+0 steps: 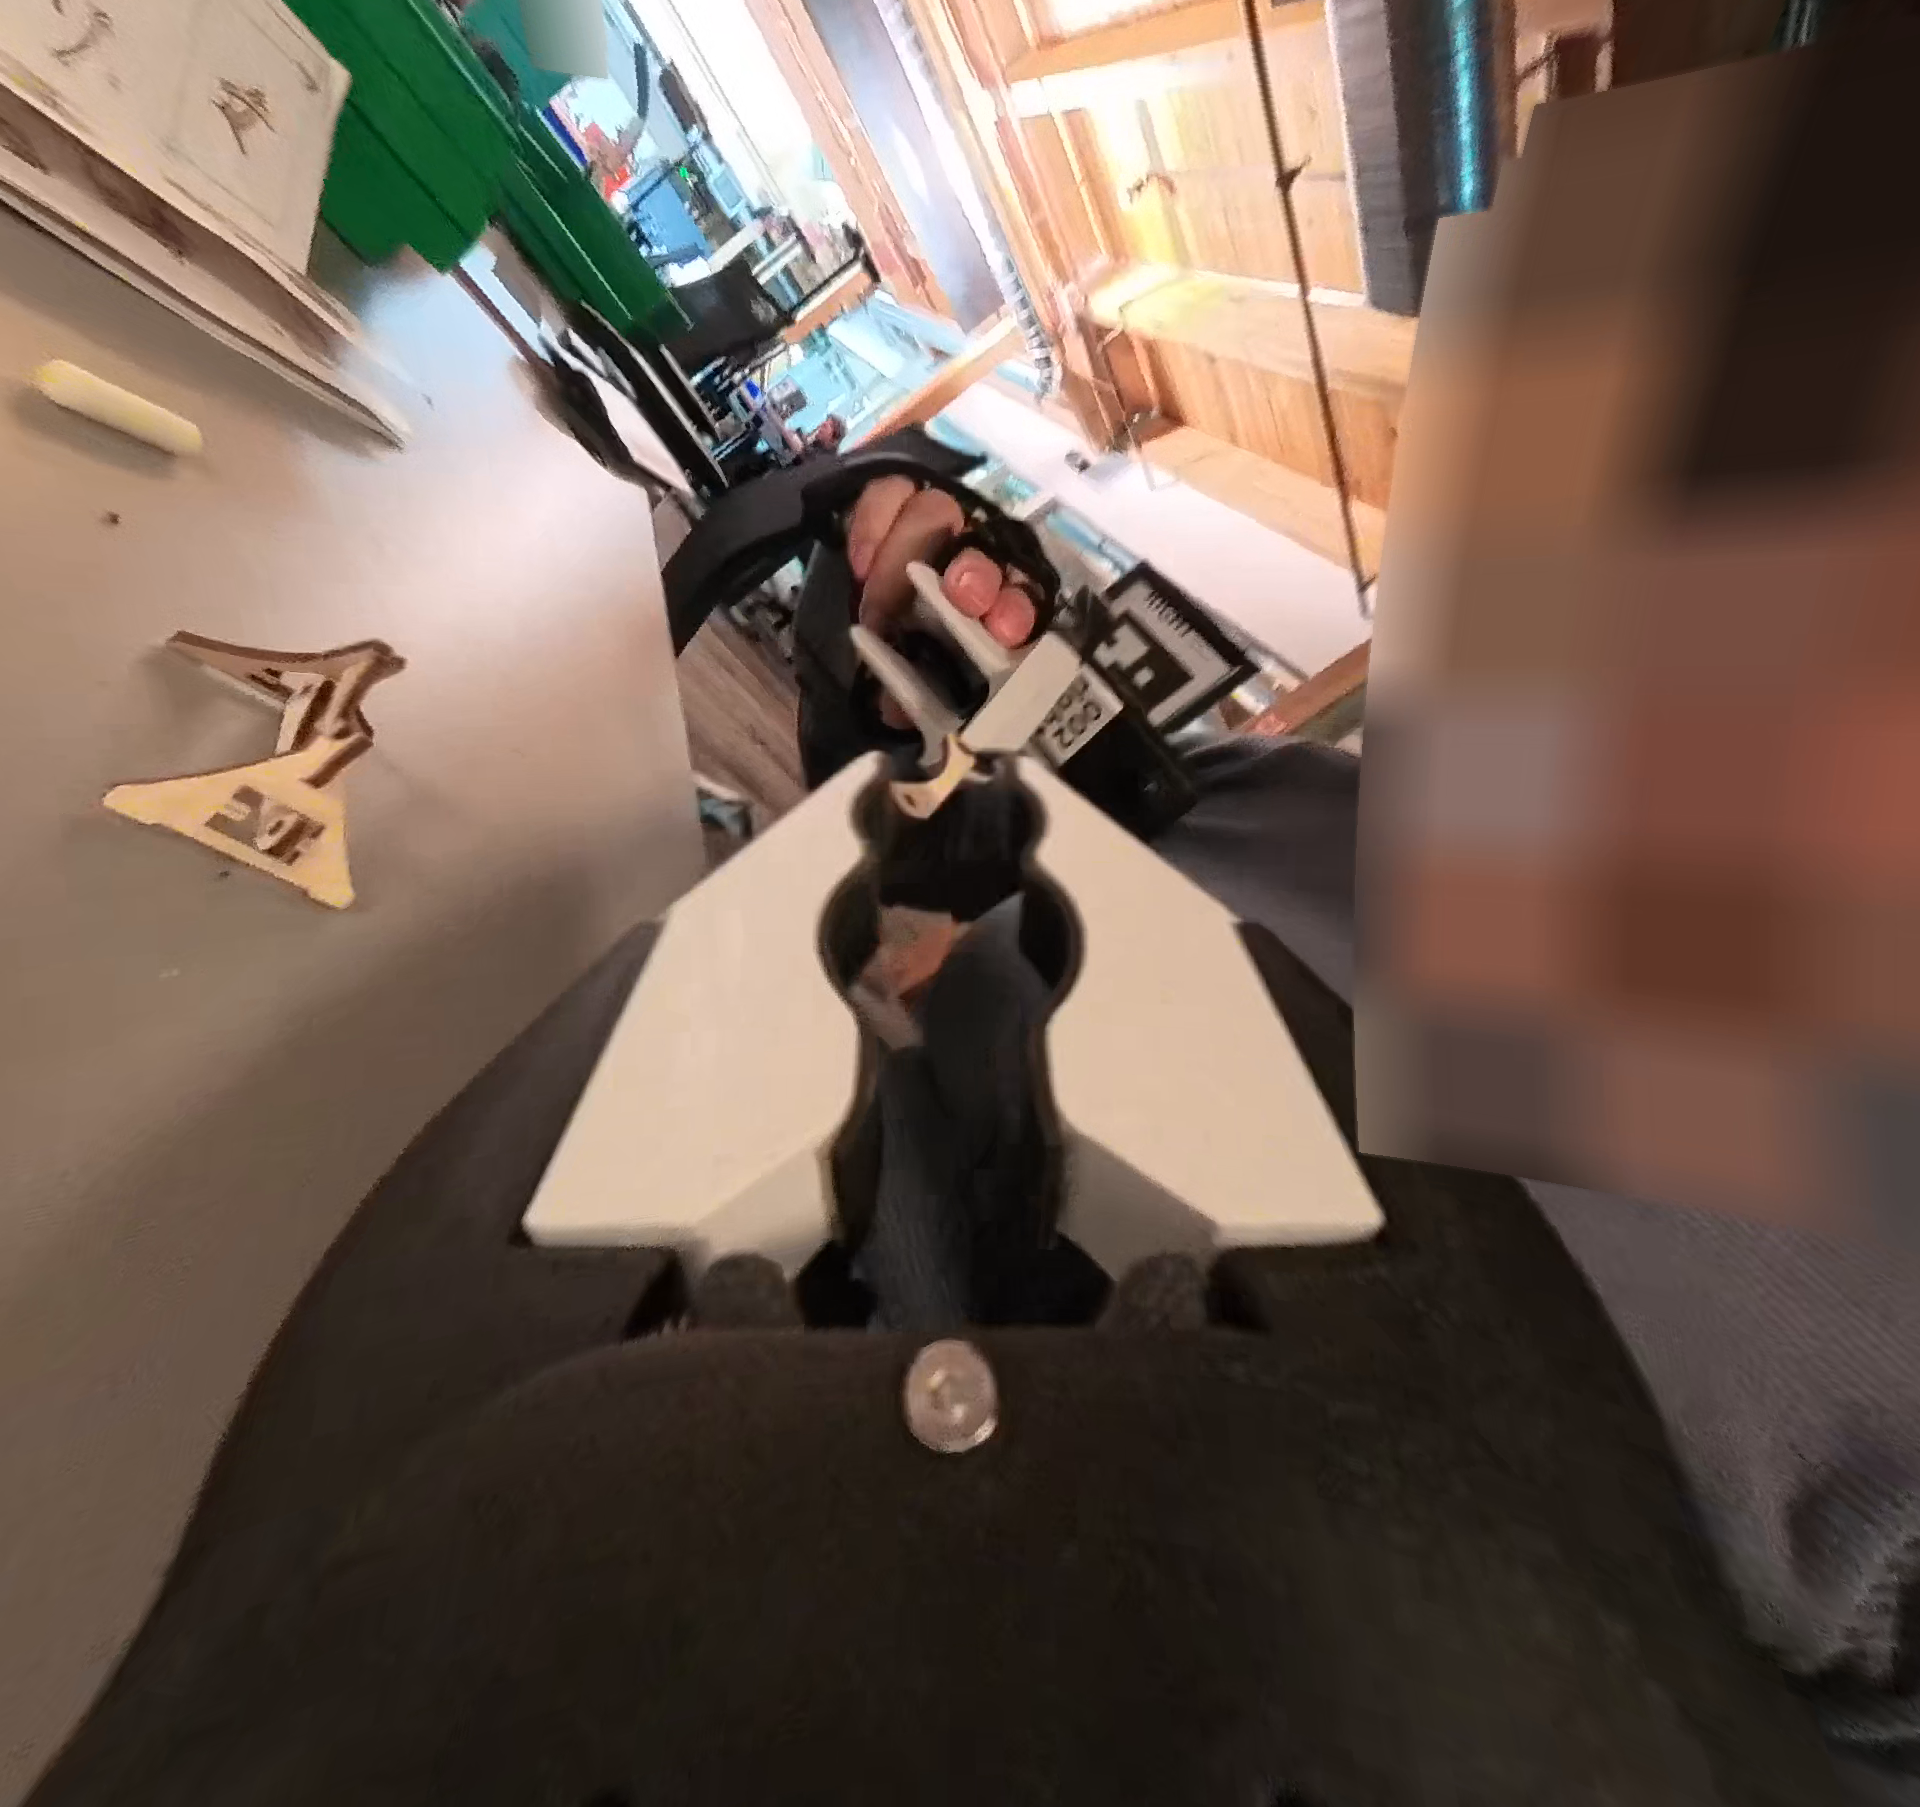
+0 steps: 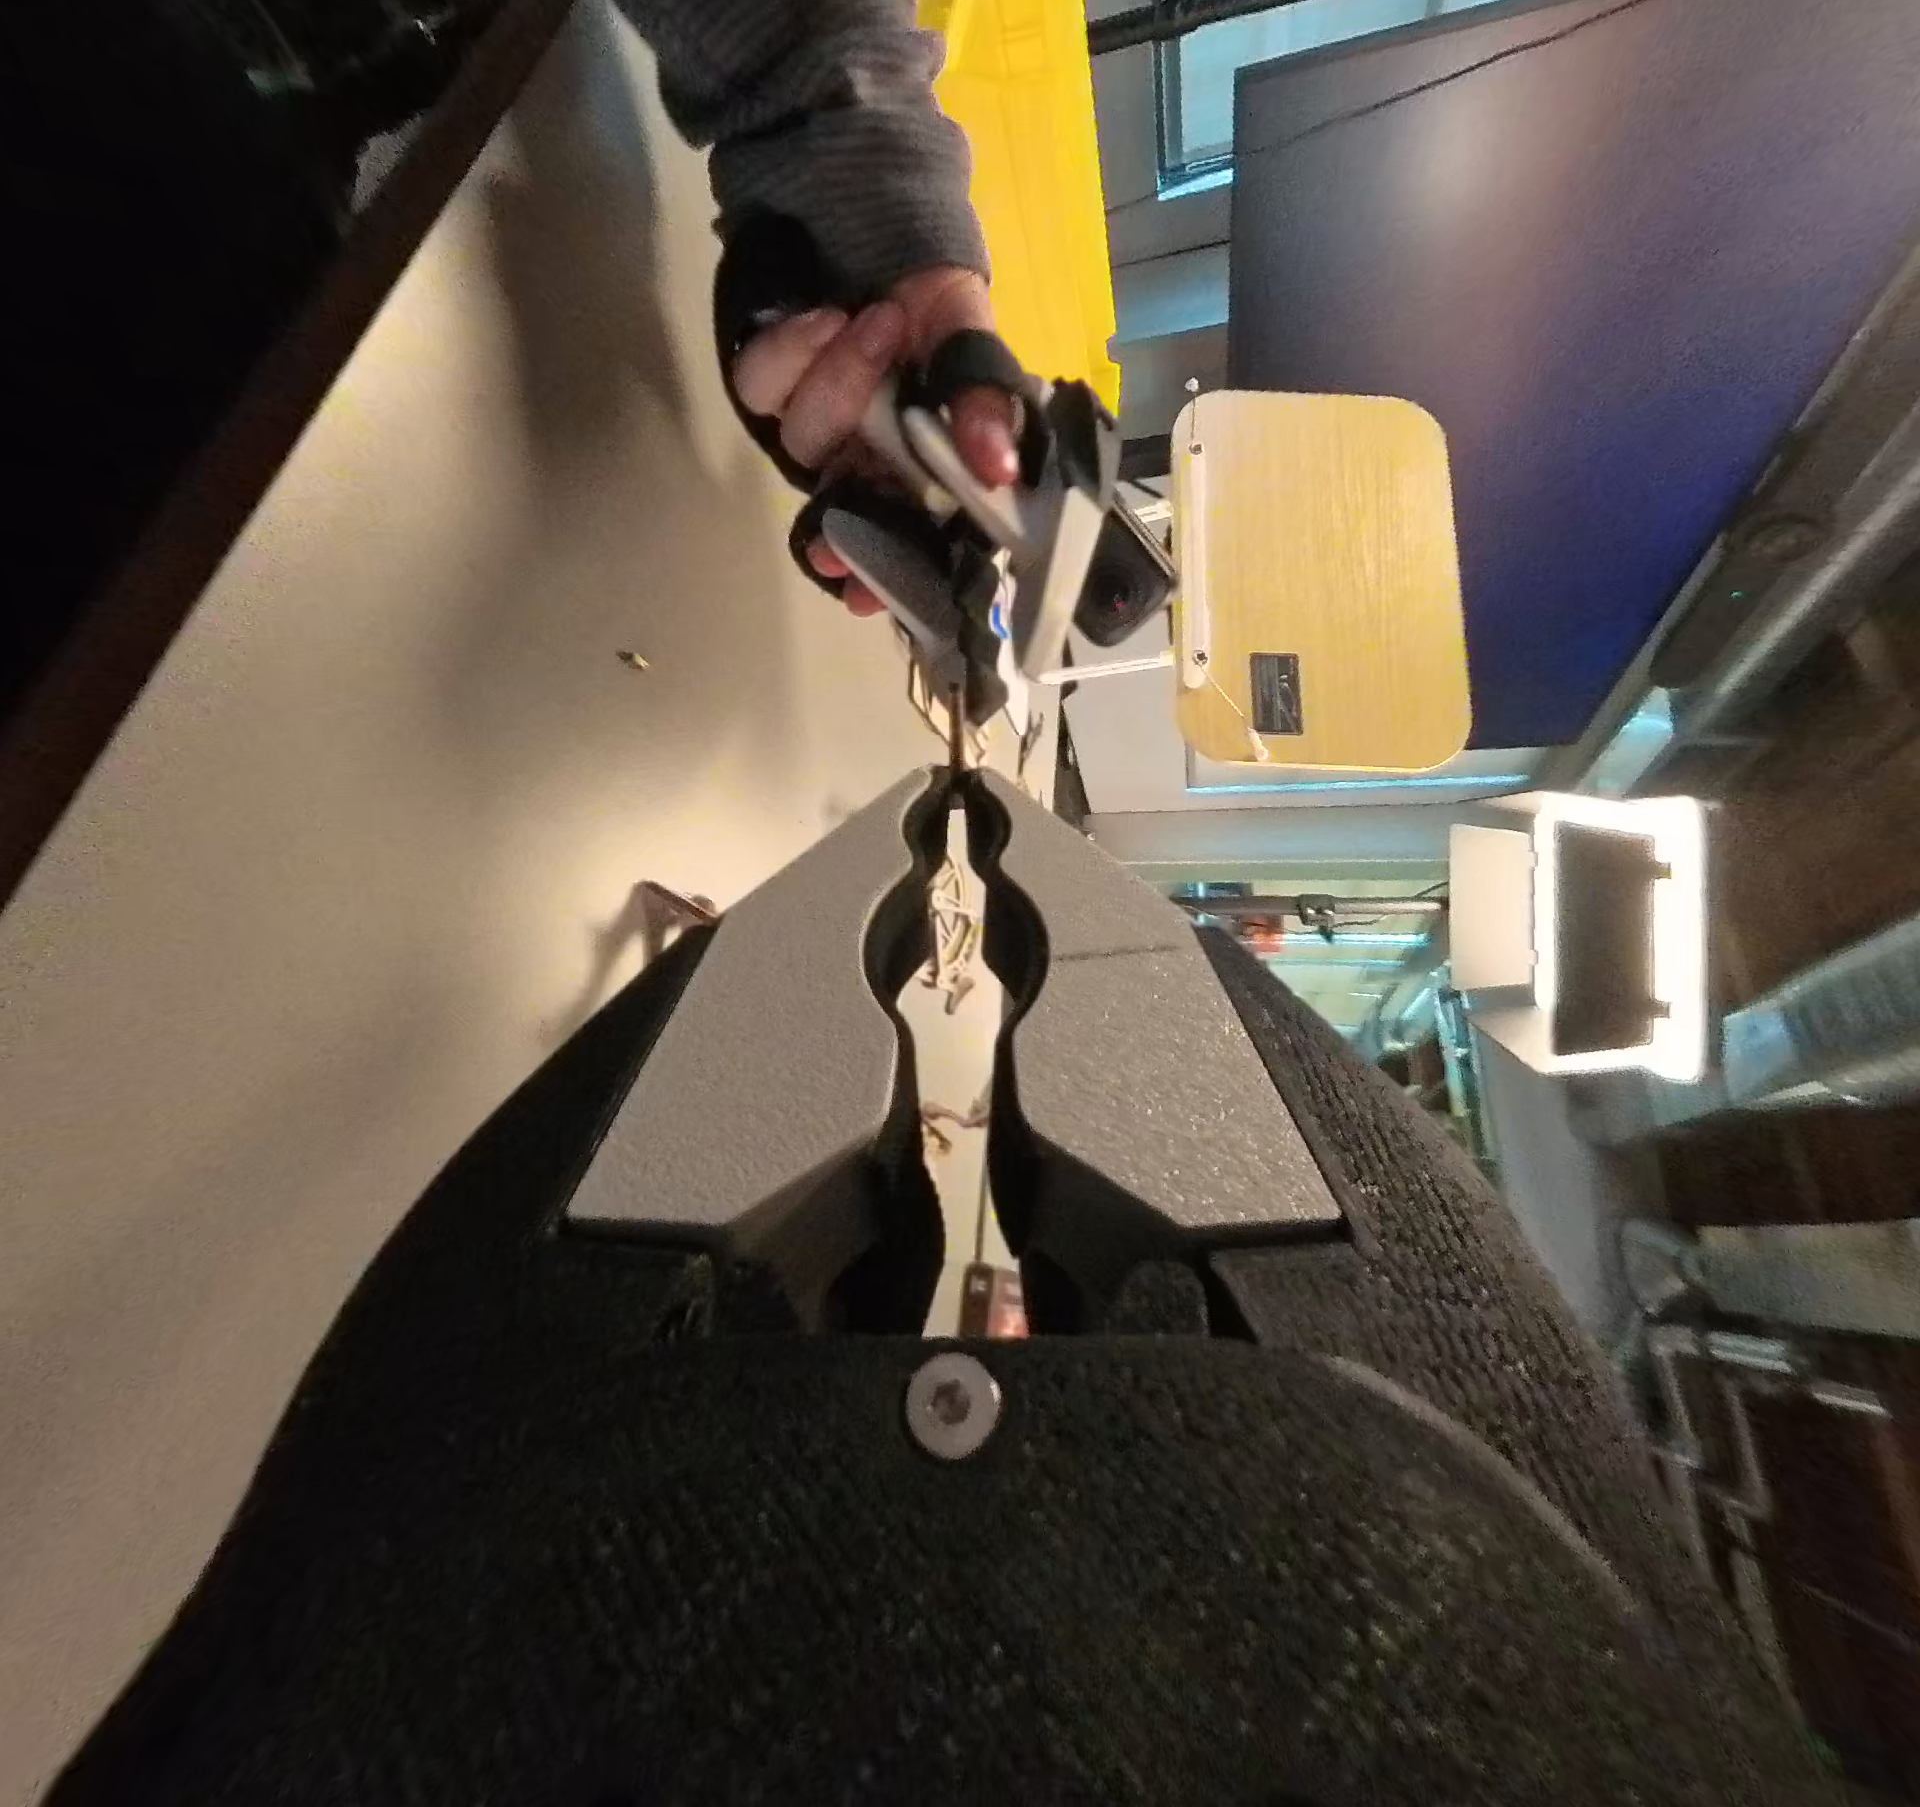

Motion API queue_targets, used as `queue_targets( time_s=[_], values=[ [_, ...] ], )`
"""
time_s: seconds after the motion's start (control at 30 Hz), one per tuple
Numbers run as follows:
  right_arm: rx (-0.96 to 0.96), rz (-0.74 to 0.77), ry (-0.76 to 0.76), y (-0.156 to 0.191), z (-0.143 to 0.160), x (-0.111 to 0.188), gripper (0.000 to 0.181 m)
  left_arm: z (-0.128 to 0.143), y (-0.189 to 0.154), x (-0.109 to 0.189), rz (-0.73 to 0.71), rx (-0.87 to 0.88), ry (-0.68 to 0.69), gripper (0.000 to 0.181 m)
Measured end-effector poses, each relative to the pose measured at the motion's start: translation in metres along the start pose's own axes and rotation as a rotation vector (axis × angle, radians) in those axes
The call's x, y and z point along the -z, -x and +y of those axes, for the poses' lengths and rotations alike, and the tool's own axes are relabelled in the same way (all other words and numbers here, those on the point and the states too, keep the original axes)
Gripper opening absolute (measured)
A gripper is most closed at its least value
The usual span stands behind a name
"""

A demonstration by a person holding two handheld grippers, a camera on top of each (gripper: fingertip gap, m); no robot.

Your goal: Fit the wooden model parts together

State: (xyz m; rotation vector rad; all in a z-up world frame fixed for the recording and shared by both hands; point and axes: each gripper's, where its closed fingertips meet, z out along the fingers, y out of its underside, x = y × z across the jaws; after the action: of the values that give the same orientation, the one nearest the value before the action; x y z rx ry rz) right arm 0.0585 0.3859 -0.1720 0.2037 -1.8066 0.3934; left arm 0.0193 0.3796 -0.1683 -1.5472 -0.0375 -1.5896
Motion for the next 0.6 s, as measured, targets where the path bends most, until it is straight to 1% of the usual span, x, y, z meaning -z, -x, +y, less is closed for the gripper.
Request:
queue_targets(
  time_s=[0.07,0.1,0.17,0.2,0.23,0.33,0.4,0.53,0.6],
  values=[
    [0.045,0.000,0.006,0.001,0.001,-0.002,0.000,-0.005,-0.001,0.004,0.029,0.053,-0.025,0.020],
    [0.057,-0.001,0.001,0.001,0.000,-0.003,0.000,-0.003,0.004,0.004,0.010,0.073,-0.013,0.025],
    [0.059,-0.008,-0.015,0.003,-0.002,-0.004,0.001,0.005,0.012,0.002,-0.021,0.102,0.027,0.025],
    [0.060,-0.010,-0.016,0.004,-0.001,-0.005,0.001,0.006,0.010,0.000,0.008,0.118,0.030,0.024],
    [0.063,-0.011,-0.013,0.005,0.000,-0.006,0.000,0.006,0.008,-0.002,0.039,0.135,0.030,0.018],
    [0.059,-0.007,-0.007,0.006,0.002,-0.005,0.001,0.009,0.012,-0.002,0.051,0.155,0.040,0.011],
    [0.063,-0.007,-0.002,0.007,0.003,-0.005,0.001,0.009,0.011,-0.001,0.078,0.174,0.034,0.011],
    [0.067,-0.011,-0.004,0.008,0.002,-0.005,0.001,0.012,0.015,-0.001,0.057,0.158,0.061,0.005],
    [0.058,-0.016,0.004,0.010,0.005,-0.006,0.001,0.011,0.015,-0.001,0.032,0.099,0.061,0.003]
  ],
)
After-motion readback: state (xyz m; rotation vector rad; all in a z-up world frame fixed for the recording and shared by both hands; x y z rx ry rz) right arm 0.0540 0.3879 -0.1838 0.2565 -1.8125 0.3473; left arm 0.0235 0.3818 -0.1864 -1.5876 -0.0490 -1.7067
